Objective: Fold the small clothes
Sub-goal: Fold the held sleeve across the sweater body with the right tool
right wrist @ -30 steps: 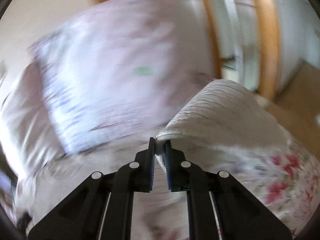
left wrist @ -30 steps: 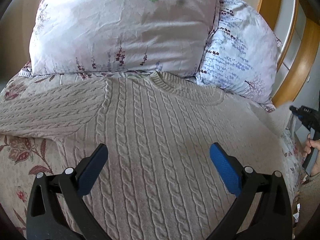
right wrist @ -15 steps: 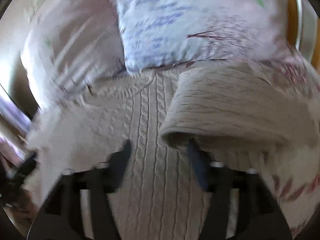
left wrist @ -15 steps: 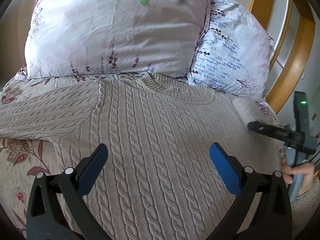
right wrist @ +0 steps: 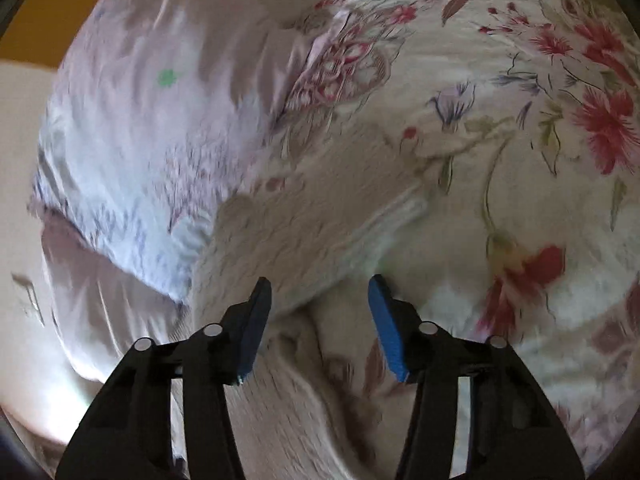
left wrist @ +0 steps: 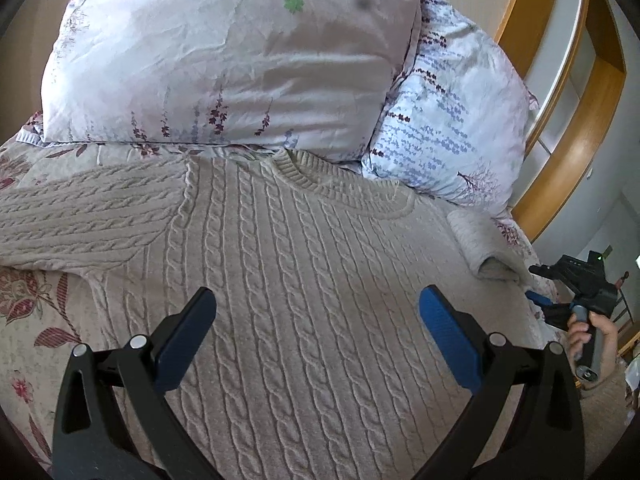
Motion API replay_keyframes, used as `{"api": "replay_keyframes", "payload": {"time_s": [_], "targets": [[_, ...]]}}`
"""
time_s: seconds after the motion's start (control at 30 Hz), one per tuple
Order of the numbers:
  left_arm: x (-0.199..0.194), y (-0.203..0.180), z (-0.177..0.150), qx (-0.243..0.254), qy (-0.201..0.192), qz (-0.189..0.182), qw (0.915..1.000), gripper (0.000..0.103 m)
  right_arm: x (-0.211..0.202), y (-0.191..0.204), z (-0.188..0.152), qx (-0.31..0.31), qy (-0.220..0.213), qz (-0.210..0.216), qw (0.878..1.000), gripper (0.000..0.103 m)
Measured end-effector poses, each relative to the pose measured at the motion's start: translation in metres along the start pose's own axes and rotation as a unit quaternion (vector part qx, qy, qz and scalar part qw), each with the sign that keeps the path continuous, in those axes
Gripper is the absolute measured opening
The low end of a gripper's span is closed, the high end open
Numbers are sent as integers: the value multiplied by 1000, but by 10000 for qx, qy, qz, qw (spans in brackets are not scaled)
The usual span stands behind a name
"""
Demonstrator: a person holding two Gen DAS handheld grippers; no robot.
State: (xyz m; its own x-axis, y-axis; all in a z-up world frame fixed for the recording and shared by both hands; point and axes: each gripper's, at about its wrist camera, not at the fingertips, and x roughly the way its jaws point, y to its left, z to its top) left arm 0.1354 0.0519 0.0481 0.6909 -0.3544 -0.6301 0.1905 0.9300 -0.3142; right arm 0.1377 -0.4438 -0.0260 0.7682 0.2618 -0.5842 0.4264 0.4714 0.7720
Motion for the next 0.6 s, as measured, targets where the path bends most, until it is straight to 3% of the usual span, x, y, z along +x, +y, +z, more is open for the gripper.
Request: {"api": "replay_keyframes", "payload": {"time_s": [0.1,0.17,0.23,0.3,0.47,0.6], "targets": [[-3,4,1,-20,-32,43,10000,101,3,3,8,-1,-275,-208,9994,42],[-3,8,2,-60,-52,63,9999,101,7,8,13,-212,-488,-532,9972,22],[-4,12,3,-110,-70,57,9999,101,9,13,18,-601,-655,-822,9926,11],[-5,16,3,-151,-93,39,9998,101,4,28,16,-1013,-858,-885,9872,10],[-6,24,7,-260,-153,-33,9995,101,-25,104,-10,-2309,-1261,-183,9646,9],[-7,30,8,-445,-177,-180,9987,101,-19,181,-62,-3308,-849,755,9368,9]]}}
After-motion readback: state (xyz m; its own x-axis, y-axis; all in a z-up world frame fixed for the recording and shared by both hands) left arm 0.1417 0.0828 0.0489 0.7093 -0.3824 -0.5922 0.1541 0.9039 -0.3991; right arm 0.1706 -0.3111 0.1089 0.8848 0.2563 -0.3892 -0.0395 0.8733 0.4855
